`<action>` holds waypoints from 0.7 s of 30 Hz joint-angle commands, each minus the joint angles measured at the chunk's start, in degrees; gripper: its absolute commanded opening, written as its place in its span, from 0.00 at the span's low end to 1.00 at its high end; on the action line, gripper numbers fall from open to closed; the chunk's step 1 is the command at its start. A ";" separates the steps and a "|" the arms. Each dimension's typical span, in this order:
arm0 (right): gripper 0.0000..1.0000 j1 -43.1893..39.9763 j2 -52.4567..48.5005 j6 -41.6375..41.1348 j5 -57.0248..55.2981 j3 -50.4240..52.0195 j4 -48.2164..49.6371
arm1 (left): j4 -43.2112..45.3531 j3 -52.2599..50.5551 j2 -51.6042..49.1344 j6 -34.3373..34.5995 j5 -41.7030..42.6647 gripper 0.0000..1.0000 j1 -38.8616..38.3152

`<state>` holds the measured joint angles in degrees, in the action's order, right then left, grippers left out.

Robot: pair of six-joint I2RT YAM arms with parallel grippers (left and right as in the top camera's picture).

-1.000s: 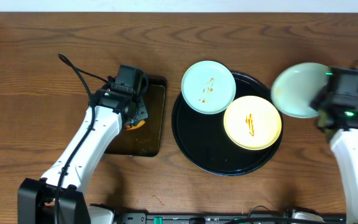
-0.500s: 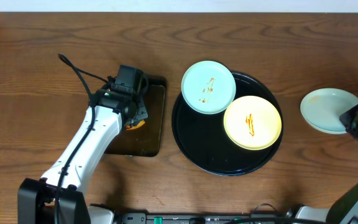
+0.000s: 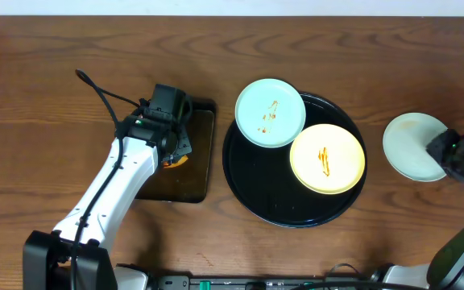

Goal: Clean dirty plates on tray and stack at the side
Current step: 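Carry the green plate right and set it on the table, then move right gripper back and grasp the yellow plate rim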

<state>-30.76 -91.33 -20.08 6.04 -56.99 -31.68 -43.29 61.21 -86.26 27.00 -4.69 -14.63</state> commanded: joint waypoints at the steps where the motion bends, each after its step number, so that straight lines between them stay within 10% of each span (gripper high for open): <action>1: 0.41 3.06 2.56 7.74 16.76 -1.07 -3.91 | -0.13 0.72 0.15 0.33 -0.92 0.17 0.20; 11: 0.40 17.42 2.56 10.54 11.47 -0.07 -22.91 | -0.15 0.72 0.15 0.31 -0.92 0.17 0.20; 21: 0.40 26.16 2.56 2.67 11.34 8.39 -20.68 | -0.17 0.72 0.15 0.33 -0.92 0.17 0.20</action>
<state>-6.26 -89.71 -14.00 18.00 -50.35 -53.21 -43.29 61.21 -86.26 27.00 -4.69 -14.63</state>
